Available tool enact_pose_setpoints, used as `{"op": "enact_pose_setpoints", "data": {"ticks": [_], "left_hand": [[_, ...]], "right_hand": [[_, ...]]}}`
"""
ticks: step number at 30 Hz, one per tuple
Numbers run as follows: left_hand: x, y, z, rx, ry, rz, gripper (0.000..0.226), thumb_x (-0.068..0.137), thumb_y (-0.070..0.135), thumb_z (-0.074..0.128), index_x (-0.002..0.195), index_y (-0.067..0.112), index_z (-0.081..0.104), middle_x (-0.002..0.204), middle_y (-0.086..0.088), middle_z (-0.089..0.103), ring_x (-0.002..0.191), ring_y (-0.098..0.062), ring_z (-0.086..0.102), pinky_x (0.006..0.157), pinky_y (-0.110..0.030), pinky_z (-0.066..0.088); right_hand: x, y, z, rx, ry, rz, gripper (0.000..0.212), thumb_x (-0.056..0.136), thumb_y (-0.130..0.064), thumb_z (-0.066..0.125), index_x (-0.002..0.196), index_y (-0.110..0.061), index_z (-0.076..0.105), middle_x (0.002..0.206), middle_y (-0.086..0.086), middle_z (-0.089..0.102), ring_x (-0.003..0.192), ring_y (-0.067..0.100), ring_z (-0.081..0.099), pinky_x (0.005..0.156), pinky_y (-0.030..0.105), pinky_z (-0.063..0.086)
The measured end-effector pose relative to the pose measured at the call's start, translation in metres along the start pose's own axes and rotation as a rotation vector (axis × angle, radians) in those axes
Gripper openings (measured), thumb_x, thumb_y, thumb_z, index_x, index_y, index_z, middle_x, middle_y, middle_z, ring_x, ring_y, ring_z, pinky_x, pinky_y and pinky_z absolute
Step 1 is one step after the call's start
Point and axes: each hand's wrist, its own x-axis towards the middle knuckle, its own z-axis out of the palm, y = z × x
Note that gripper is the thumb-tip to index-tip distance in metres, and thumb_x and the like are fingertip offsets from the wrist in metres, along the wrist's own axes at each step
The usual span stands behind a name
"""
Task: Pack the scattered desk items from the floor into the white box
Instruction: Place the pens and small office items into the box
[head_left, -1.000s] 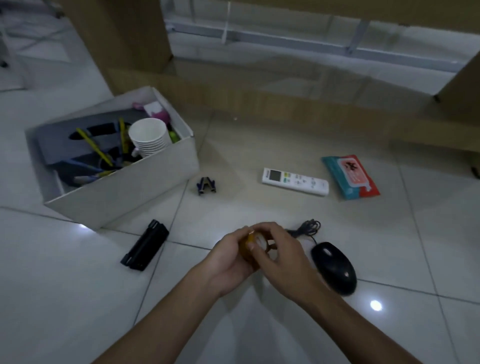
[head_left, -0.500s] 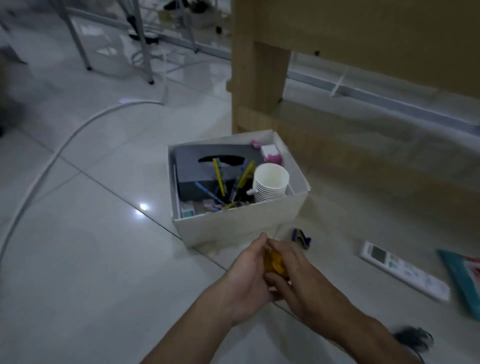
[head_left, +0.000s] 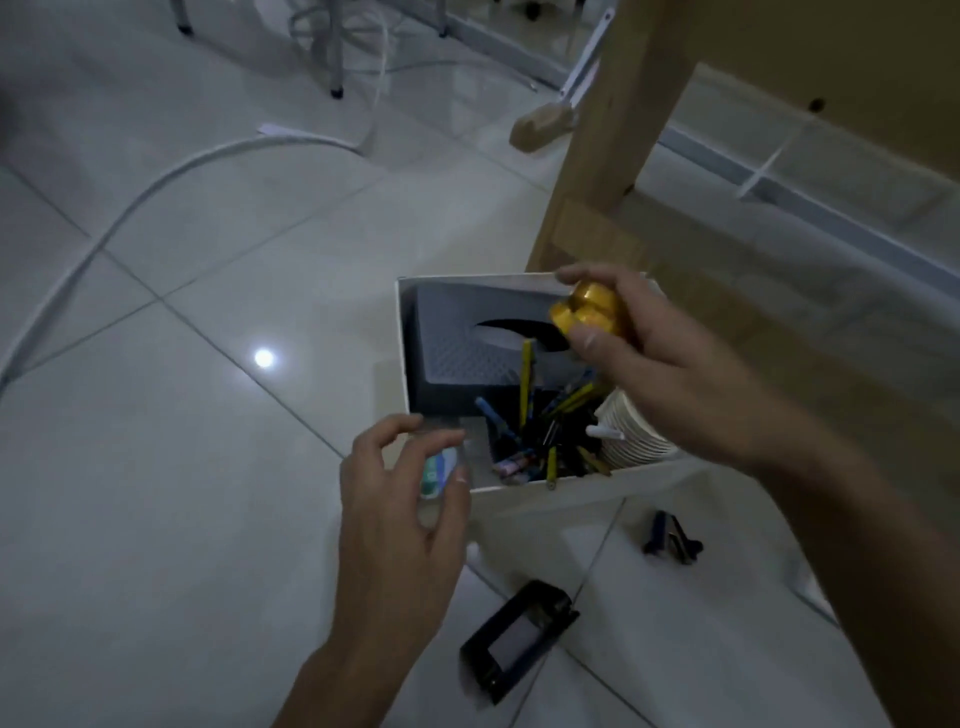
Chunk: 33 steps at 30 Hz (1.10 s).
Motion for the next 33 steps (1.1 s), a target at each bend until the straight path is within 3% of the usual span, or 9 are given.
{"op": "enact_pose_setpoints", "data": {"ticks": [1,3,6,11,14,19,23,28,33], "left_hand": [[0.000,0.000,0.004,0.006,-0.003,0.012,0.021,0.096,0.025,0.058,0.114,0.032,0.065,0.133,0.004,0.045,0.127,-0.014,0.042,0.098,-0.003,0.026],[-0.003,0.003,0.010,0.040,0.027,0.016,0.025,0.096,0.026,0.049,0.116,0.031,0.064,0.141,0.001,0.043,0.133,-0.020,0.039,0.105,-0.027,0.032],[-0.008,0.019,0.025,0.168,0.079,0.046,0.028,0.091,0.022,0.049,0.112,0.029,0.066,0.146,-0.004,0.047,0.144,-0.030,0.031,0.106,-0.054,0.030],[-0.019,0.027,0.043,0.273,0.048,0.127,0.035,0.085,0.021,0.052,0.117,0.031,0.059,0.137,0.002,0.059,0.141,-0.025,0.039,0.112,-0.053,0.018],[-0.018,0.019,0.043,0.418,-0.014,0.147,0.047,0.082,0.027,0.051,0.129,0.027,0.057,0.132,0.001,0.063,0.135,-0.023,0.044,0.111,-0.053,0.021],[-0.022,0.028,0.038,0.443,0.023,0.139,0.052,0.081,0.037,0.046,0.130,0.027,0.058,0.131,-0.004,0.064,0.133,-0.023,0.046,0.107,-0.061,0.025],[-0.014,0.057,0.045,0.357,0.090,0.354,0.040,0.082,0.031,0.050,0.121,0.028,0.059,0.128,-0.002,0.063,0.130,-0.026,0.049,0.103,-0.069,0.030],[0.005,0.082,0.077,0.281,-0.113,0.499,0.034,0.088,0.028,0.051,0.117,0.021,0.067,0.133,-0.003,0.059,0.136,-0.027,0.046,0.103,-0.068,0.033],[0.004,0.081,0.088,0.318,-0.145,0.499,0.031,0.088,0.027,0.050,0.109,0.021,0.072,0.129,0.000,0.062,0.134,-0.026,0.048,0.101,-0.067,0.035]], "right_hand": [[-0.001,0.010,-0.011,0.041,0.048,0.053,0.036,0.101,-0.036,0.047,0.135,-0.045,0.043,0.114,-0.019,0.055,0.098,0.002,0.061,0.080,0.024,0.051],[-0.006,0.031,-0.034,0.124,0.140,0.190,0.030,0.101,-0.032,0.049,0.130,-0.040,0.049,0.114,-0.007,0.061,0.097,0.012,0.065,0.079,0.035,0.054],[-0.014,0.061,-0.052,0.041,0.193,0.459,0.022,0.102,-0.029,0.050,0.124,-0.032,0.050,0.112,0.003,0.061,0.095,0.022,0.064,0.077,0.037,0.055],[-0.019,0.088,-0.028,0.124,0.240,0.583,0.030,0.099,-0.039,0.052,0.129,-0.034,0.050,0.107,-0.003,0.061,0.090,0.017,0.065,0.077,0.039,0.060],[-0.015,0.091,-0.029,0.148,0.273,0.570,0.012,0.098,-0.036,0.053,0.110,-0.039,0.055,0.102,-0.005,0.062,0.091,0.018,0.066,0.078,0.040,0.060],[-0.007,0.087,-0.047,0.049,0.127,0.498,0.009,0.096,-0.030,0.054,0.101,-0.024,0.059,0.094,0.009,0.067,0.087,0.027,0.069,0.077,0.049,0.060],[0.004,0.088,-0.060,-0.011,0.012,0.439,0.015,0.094,-0.031,0.054,0.098,-0.018,0.060,0.081,0.009,0.066,0.081,0.032,0.071,0.069,0.043,0.059],[0.016,0.091,-0.070,-0.229,-0.151,0.472,0.017,0.093,-0.031,0.057,0.092,-0.014,0.057,0.077,0.008,0.066,0.064,0.020,0.069,0.060,0.035,0.061],[0.020,0.088,-0.077,-0.390,-0.204,0.387,0.019,0.096,-0.029,0.053,0.090,-0.012,0.053,0.078,0.004,0.060,0.070,0.016,0.063,0.073,0.032,0.056]]}}
